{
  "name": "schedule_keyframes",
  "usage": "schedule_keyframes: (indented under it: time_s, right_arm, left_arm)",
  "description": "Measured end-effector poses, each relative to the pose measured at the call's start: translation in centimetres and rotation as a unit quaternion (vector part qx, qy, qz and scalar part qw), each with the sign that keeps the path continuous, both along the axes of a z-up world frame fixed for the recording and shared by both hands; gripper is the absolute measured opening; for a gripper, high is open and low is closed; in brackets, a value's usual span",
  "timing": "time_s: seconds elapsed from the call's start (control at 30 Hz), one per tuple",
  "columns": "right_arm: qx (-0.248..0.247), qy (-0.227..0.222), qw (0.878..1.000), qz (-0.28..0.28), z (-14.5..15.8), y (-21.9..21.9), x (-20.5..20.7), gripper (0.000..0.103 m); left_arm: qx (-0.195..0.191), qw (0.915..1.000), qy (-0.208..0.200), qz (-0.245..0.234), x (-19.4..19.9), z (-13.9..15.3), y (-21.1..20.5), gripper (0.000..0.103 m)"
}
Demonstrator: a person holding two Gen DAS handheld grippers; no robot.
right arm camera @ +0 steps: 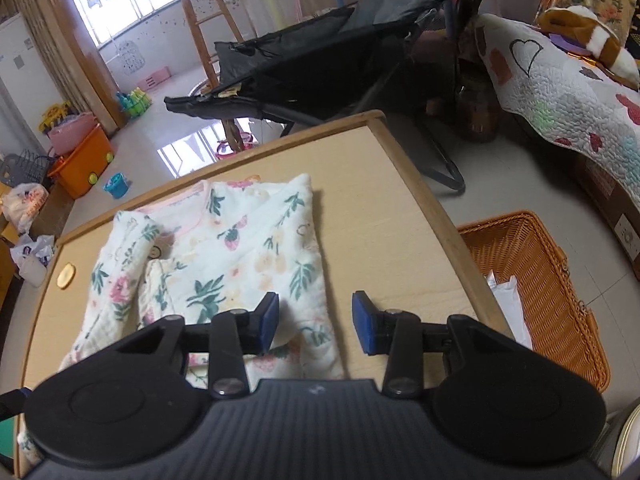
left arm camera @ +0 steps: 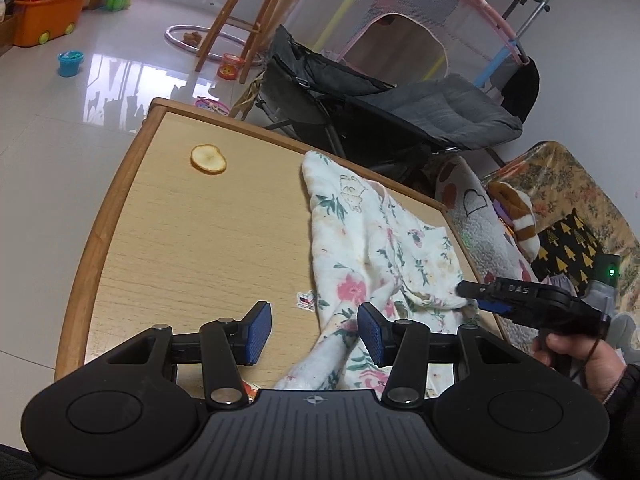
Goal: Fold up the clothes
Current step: 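Grasp the folded shirt edge with the right gripper, then fold the held shirt side toward the buttons with the right gripper and release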
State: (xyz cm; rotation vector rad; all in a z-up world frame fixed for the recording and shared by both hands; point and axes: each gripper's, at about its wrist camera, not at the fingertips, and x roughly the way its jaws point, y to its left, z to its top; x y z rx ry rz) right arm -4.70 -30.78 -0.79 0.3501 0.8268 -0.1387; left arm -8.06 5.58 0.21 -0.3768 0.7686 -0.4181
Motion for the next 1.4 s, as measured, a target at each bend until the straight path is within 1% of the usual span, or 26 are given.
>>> schedule_keyframes:
  time_s: [0.1,0.13,0.23,0.3,0.37,0.47,0.53,0.67,0.77,0.9,1.1,1.13,1.23,1.4]
  right_arm:
    - [-0.011,0.001,1.000,0.004,-0.1,0.5,0.2,0.040]
    - [-0.015,0.001,1.000,0.007,-0.1,0.7,0.2,0.038]
    - [-0.029,0.004,0.999,0.018,-0.1,1.4,0.4,0.036]
    - [-0.046,0.008,0.999,0.025,-0.1,1.9,0.6,0.031]
    - [-0.047,0.011,0.998,0.031,-0.1,2.0,0.7,0.020]
    - [-0.051,0.015,0.998,0.042,0.0,2.4,0.9,0.013]
    - [-0.051,0.014,0.998,0.044,0.0,2.5,0.9,0.011]
    - [-0.056,0.010,0.997,0.047,0.3,2.7,0.9,0.010]
    - [-0.078,0.004,0.995,0.059,0.7,3.3,0.8,0.010]
    - [-0.126,-0.006,0.988,0.091,1.3,4.9,0.7,0.010]
    - [-0.173,-0.016,0.975,0.142,1.9,7.1,0.7,0.010]
    - [-0.174,-0.017,0.974,0.145,2.0,7.3,0.7,0.010]
    - [-0.171,-0.018,0.974,0.150,2.3,7.7,0.7,0.010]
    - [-0.170,-0.018,0.972,0.159,2.5,8.5,0.8,0.010]
  left_arm:
    - [0.000,1.0000,-0.001,-0.003,-0.1,0.0,0.0,0.051]
    - [0.001,1.0000,0.000,-0.003,-0.1,0.0,0.0,0.051]
    - [0.001,1.0000,0.004,0.002,-0.2,0.0,0.2,0.051]
    - [0.000,1.0000,0.004,0.005,-0.3,0.0,0.3,0.051]
    - [0.000,1.0000,0.004,0.007,-0.3,0.0,0.4,0.051]
    - [0.001,0.9999,0.006,0.008,-0.4,0.0,0.5,0.051]
    - [0.002,0.9999,0.007,0.008,-0.4,0.0,0.6,0.051]
    - [0.000,0.9999,0.007,0.010,-0.5,0.0,0.7,0.051]
    - [0.001,0.9999,0.008,0.011,-0.5,0.0,0.7,0.051]
    - [0.004,0.9999,0.004,0.012,-0.7,-0.2,0.7,0.051]
    - [0.007,0.9998,-0.009,0.016,-1.0,-0.1,0.7,0.051]
    - [0.007,0.9998,-0.010,0.016,-1.1,-0.1,0.7,0.052]
    - [0.007,0.9997,-0.014,0.016,-1.2,0.1,0.8,0.063]
    - [0.007,0.9996,-0.021,0.015,-1.4,0.3,0.8,0.064]
